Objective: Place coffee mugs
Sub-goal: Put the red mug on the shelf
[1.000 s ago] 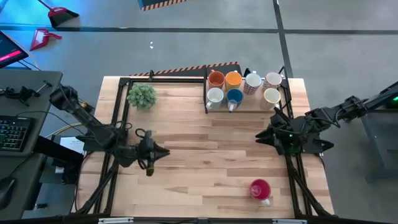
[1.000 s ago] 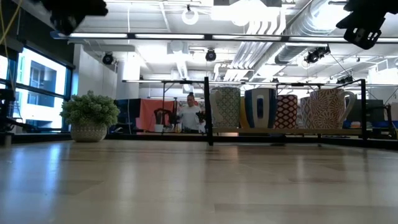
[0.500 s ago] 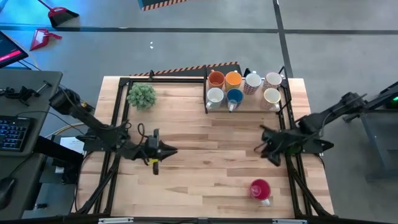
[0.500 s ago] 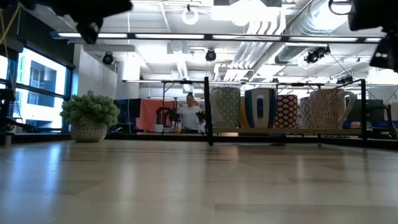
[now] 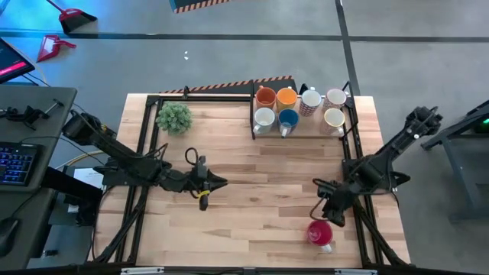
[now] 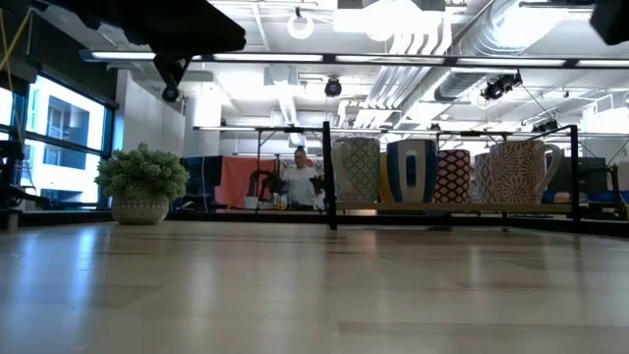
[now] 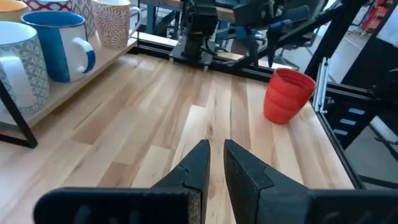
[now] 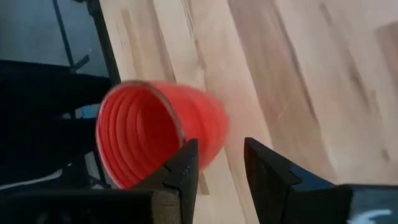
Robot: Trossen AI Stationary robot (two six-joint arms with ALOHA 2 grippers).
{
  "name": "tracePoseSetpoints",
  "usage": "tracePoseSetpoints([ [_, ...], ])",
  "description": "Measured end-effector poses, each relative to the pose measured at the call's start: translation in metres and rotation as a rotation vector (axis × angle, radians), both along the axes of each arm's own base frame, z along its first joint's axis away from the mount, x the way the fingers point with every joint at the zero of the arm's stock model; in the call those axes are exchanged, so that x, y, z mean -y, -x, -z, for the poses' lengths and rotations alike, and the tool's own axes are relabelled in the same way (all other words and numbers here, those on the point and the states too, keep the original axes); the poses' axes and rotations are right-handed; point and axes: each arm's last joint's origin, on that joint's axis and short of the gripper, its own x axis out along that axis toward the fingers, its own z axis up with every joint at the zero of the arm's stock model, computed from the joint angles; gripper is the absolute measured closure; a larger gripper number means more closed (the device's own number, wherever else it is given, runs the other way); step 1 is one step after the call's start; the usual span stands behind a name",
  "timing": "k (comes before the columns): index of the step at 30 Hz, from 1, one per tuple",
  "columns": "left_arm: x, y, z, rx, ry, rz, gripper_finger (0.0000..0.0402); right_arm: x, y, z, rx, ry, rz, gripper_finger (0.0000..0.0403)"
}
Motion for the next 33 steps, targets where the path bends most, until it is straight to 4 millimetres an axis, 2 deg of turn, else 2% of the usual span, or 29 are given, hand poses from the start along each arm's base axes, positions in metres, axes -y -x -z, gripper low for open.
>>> tracePoseSetpoints([
  [3,-0.001,-0.001,-0.001,-0.012,-0.004,-0.003,0.0362,-0.009,0.000,-0.002,-0.008,0.014,-0.007,0.0295],
  [10,-0.001,-0.001,-0.002,-0.015,0.007,-0.006,0.0355,-0.023,-0.007,-0.025,0.002,0.116,-0.018,0.0295],
  [13,-0.001,-0.001,-0.002,-0.015,0.012,-0.005,0.0355,-0.030,-0.008,-0.027,-0.025,0.184,-0.041,0.0295],
  [23,0.000,-0.001,-0.002,-0.017,0.018,0.017,0.0355,-0.055,-0.026,-0.012,-0.110,0.269,-0.104,0.0295],
  [33,0.000,-0.001,-0.002,-0.017,0.018,0.017,0.0355,-0.068,-0.037,0.002,-0.150,0.286,-0.119,0.0295],
])
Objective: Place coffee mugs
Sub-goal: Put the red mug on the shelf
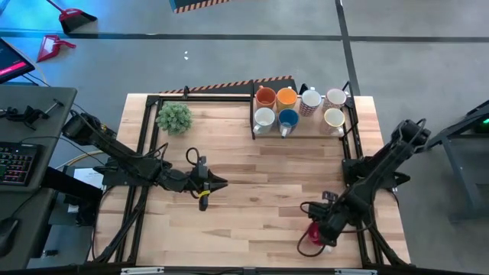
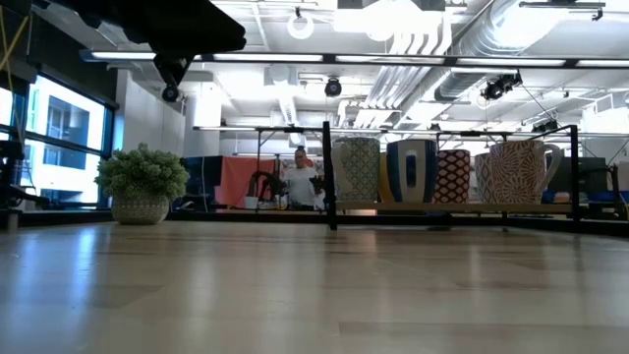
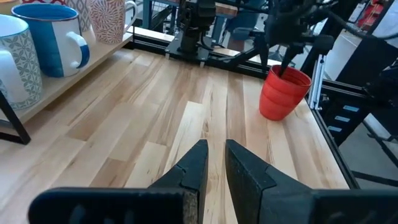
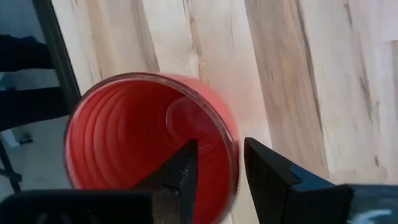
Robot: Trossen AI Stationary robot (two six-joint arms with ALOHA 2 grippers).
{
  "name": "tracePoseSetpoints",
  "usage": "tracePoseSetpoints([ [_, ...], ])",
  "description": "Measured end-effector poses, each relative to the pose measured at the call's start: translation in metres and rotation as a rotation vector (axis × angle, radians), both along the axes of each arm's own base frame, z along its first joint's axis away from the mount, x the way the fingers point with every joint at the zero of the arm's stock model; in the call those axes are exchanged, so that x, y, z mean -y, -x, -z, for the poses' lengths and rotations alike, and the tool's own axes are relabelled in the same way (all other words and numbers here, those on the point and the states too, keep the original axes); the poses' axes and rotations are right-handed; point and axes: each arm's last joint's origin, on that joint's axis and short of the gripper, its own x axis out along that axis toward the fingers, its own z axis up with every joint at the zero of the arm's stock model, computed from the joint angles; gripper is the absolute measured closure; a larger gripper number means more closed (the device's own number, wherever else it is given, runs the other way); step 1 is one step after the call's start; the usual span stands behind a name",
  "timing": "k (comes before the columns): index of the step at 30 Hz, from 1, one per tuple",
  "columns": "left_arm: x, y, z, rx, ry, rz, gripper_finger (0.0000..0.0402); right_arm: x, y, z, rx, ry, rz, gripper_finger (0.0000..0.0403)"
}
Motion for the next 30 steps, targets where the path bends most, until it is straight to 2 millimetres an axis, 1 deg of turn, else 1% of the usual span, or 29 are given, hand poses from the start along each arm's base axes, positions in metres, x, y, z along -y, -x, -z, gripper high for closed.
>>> tracePoseSetpoints([
  [6,0.000,0.000,0.000,0.000,-0.001,0.000,0.0355,-0.007,-0.007,0.017,-0.033,0.039,0.001,0.0295],
  [13,0.000,0.000,0.000,0.000,-0.001,0.000,0.0355,-0.004,-0.015,0.027,-0.125,0.013,0.011,0.0297],
  [15,0.000,0.000,0.000,0.000,-0.001,0.000,0.0355,-0.002,-0.018,0.030,-0.133,0.019,0.020,0.0314],
  [18,0.000,0.000,0.000,0.000,-0.001,0.000,0.0355,0.002,-0.023,0.034,-0.129,0.053,0.045,0.0380],
  [19,0.000,0.000,0.000,0.000,-0.001,0.000,0.0355,0.003,-0.024,0.035,-0.118,0.076,0.045,0.0390],
  [20,0.000,0.000,0.000,0.000,-0.001,0.000,0.0355,0.005,-0.026,0.035,-0.102,0.097,0.060,0.0391],
  [23,0.000,0.000,0.000,0.000,-0.001,0.000,0.0355,0.014,-0.031,0.034,-0.069,0.147,0.116,0.0398],
  [26,0.000,0.000,0.000,0.000,-0.001,0.000,0.0355,0.029,-0.034,0.028,-0.040,0.218,0.166,0.0399],
  [28,0.000,0.000,0.000,0.000,-0.002,0.000,0.0355,0.039,-0.035,0.019,-0.035,0.290,0.176,0.0400],
  [30,0.000,0.000,0.000,-0.002,-0.002,0.000,0.0355,0.051,-0.035,0.003,-0.027,0.350,0.209,0.0400],
])
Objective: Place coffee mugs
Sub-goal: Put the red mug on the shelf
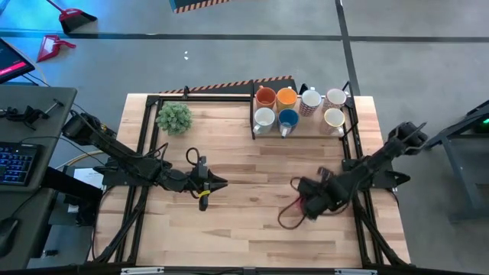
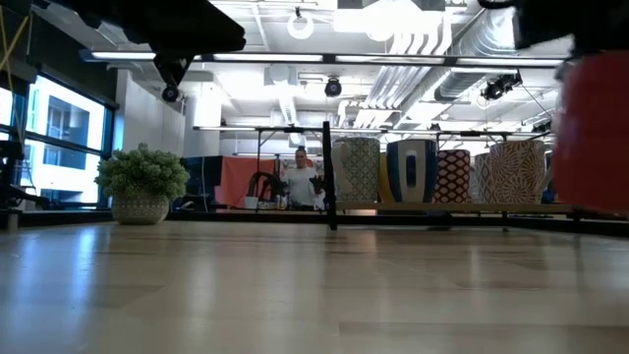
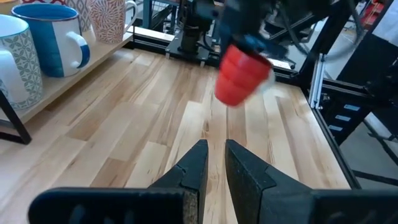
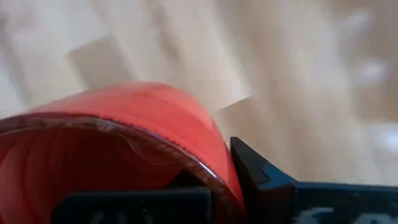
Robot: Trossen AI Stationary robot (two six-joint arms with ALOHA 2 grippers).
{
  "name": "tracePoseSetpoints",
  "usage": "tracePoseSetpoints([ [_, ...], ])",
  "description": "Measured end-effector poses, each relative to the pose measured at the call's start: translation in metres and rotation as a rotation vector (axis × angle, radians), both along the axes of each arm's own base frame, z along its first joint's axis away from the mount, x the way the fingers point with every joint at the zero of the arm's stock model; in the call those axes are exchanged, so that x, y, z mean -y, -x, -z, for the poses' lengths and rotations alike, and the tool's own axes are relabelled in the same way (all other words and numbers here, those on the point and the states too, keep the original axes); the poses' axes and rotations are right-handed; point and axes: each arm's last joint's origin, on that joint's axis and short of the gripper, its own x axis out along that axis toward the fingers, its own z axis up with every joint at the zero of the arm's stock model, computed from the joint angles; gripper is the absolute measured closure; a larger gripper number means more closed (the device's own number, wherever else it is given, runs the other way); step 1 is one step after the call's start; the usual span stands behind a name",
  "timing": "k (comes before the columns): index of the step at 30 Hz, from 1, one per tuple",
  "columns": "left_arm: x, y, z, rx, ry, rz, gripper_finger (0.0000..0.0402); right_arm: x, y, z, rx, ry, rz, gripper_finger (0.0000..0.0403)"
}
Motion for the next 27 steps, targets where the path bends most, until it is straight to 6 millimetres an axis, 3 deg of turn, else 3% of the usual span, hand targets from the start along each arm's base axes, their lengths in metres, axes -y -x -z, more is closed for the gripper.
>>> tracePoseSetpoints([
  [6,0.000,0.000,0.000,-0.003,-0.017,0.004,0.0355,0.044,0.001,-0.034,-0.045,0.037,0.032,0.0401],
  [12,0.000,0.000,0.000,-0.005,-0.020,0.005,0.0355,0.098,0.000,-0.051,-0.005,0.058,0.134,0.0402],
  [20,0.000,0.000,0.000,-0.009,-0.052,0.014,0.0355,0.167,0.006,-0.060,-0.013,0.125,0.249,0.0402],
  [27,0.001,0.000,0.001,-0.012,-0.045,0.038,0.0355,0.215,0.008,-0.061,0.025,0.147,0.304,0.0402],
])
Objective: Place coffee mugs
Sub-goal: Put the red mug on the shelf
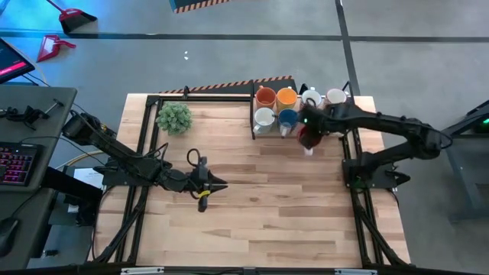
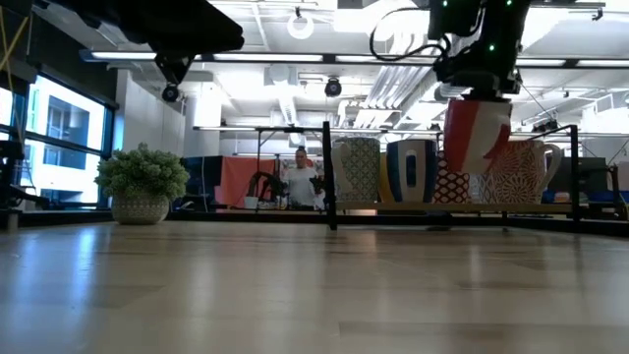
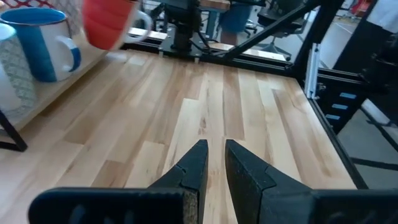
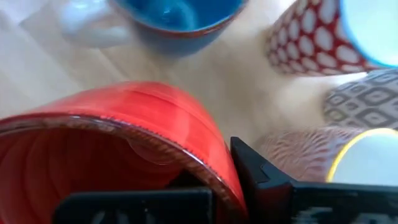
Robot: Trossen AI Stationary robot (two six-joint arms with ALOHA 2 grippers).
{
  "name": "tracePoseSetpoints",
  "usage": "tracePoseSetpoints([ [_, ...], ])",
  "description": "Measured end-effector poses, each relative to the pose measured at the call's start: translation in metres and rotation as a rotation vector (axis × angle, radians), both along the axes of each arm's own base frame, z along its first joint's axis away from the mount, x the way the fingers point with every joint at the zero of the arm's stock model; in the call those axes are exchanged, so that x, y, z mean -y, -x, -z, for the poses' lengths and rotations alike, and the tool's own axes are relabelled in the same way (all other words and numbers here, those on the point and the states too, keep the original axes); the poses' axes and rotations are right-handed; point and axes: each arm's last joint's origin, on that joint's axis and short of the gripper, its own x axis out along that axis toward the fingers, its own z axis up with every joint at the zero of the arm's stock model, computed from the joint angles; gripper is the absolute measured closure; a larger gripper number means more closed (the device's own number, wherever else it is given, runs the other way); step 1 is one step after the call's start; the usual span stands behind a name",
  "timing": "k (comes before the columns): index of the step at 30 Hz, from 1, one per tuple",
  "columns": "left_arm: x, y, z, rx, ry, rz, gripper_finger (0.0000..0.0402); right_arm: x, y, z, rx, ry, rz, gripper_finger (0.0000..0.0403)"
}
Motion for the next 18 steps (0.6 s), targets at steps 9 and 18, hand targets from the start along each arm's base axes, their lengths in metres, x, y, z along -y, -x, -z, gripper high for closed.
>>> tracePoseSetpoints([
  [9,0.001,0.000,0.000,-0.004,0.009,0.029,0.0355,0.036,0.013,0.003,-0.023,-0.024,0.056,0.0403],
  [18,0.001,0.000,0.000,-0.004,0.009,0.029,0.0355,0.064,0.006,0.027,-0.109,-0.078,0.066,0.0403],
])
